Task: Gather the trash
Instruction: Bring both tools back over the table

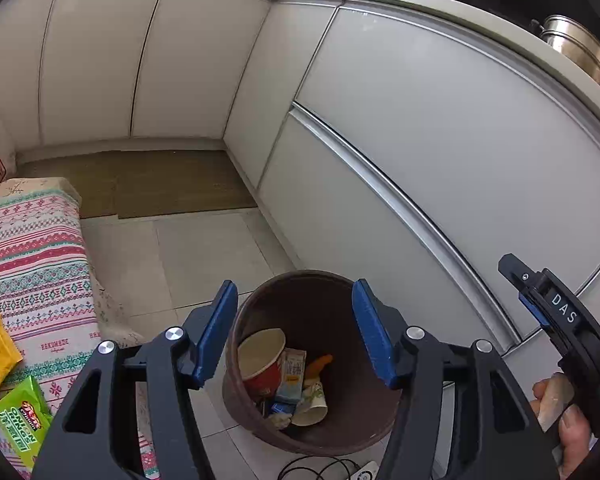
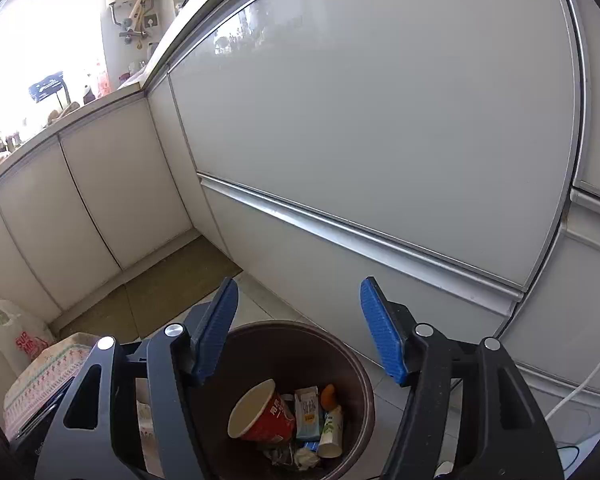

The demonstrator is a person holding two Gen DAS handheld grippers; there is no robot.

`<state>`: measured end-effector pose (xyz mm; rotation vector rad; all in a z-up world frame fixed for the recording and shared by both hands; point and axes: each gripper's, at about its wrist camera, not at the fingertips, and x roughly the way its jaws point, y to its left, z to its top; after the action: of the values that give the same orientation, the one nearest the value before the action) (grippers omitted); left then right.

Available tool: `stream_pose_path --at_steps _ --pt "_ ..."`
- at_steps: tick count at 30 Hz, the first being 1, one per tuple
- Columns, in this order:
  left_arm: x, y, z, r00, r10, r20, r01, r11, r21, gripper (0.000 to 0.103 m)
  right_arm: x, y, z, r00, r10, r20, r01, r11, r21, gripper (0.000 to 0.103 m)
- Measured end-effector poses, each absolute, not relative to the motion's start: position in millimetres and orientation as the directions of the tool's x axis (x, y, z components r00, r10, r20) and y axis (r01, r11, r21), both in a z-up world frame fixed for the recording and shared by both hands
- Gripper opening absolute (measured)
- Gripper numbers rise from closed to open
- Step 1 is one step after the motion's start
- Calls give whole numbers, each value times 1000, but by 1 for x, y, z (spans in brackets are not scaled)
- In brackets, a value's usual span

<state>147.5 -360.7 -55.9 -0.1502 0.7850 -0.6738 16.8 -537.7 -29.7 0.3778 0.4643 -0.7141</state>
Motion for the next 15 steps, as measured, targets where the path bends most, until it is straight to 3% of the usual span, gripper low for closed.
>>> stream_pose_path --at_steps 4,15 --pt "150 -345 -60 523 -582 -623 480 805 -350 64 23 -526 -26 661 -546 -515 694 706 142 80" --pt "158 -300 -66 562 -508 -653 400 858 -324 70 44 -477 -36 647 -530 -548 644 765 19 96"
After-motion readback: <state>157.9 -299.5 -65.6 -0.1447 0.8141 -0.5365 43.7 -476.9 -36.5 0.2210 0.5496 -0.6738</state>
